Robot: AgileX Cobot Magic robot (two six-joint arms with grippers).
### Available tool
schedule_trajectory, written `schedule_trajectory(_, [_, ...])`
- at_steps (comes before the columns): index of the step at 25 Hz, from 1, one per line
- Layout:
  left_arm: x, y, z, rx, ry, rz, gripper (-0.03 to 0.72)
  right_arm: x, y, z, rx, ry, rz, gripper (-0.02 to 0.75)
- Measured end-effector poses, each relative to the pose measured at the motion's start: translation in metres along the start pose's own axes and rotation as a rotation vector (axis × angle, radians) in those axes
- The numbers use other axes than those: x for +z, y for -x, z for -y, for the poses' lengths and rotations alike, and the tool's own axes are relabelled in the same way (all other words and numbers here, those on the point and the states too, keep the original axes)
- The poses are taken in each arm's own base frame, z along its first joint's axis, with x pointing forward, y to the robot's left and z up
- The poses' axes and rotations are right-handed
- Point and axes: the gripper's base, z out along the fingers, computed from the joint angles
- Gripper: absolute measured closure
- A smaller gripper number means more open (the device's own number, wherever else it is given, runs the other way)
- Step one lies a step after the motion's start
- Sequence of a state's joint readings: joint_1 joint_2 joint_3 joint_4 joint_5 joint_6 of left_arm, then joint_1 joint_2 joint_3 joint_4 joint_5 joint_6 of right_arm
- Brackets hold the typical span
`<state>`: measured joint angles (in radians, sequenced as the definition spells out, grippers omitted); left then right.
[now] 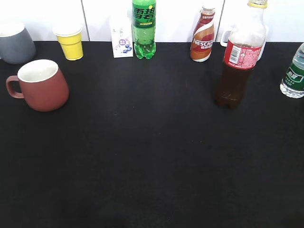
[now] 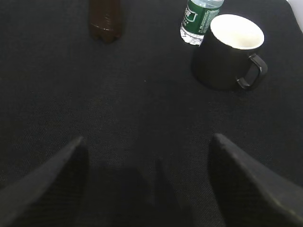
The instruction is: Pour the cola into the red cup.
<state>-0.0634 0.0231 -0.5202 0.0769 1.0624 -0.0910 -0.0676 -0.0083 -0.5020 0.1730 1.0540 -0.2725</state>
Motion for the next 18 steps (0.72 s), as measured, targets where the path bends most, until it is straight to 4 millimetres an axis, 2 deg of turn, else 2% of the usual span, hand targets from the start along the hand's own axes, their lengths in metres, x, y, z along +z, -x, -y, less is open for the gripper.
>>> schedule_trajectory(9, [0.0, 0.0, 0.0, 0.0, 0.0, 0.0, 0.471, 0.0, 0.0, 0.0, 0.0, 0.0, 0.0, 0.143])
schedule_trajectory(10, [0.0, 0.0, 0.0, 0.0, 0.0, 0.001, 0.435, 0.0, 0.0, 0.0, 0.0, 0.0, 0.0, 0.143])
schedule_trajectory(11, [-0.001, 0.001, 0.0, 0.0, -0.001, 0.009, 0.351, 0.0, 0.0, 0.0, 0.0, 0.0, 0.0, 0.143])
schedule_trajectory(12, [-0.002, 0.004, 0.0, -0.001, -0.003, 0.037, 0.235, 0.0, 0.0, 0.0, 0.0, 0.0, 0.0, 0.143])
schedule_trajectory(13, [-0.004, 0.01, 0.0, -0.001, -0.007, 0.085, 0.162, 0.0, 0.0, 0.0, 0.0, 0.0, 0.0, 0.143])
schedule_trajectory(15, [-0.001, 0.028, 0.002, 0.003, -0.014, 0.178, 0.121, 0.0, 0.0, 0.0, 0.0, 0.0, 0.0, 0.143])
schedule_trajectory(16, [0.007, 0.043, 0.003, 0.014, -0.013, 0.213, 0.118, 0.0, 0.0, 0.0, 0.0, 0.0, 0.0, 0.143])
schedule_trajectory(18, [0.037, 0.078, 0.008, 0.03, -0.027, 0.282, 0.116, 0.0, 0.0, 0.0, 0.0, 0.0, 0.0, 0.143])
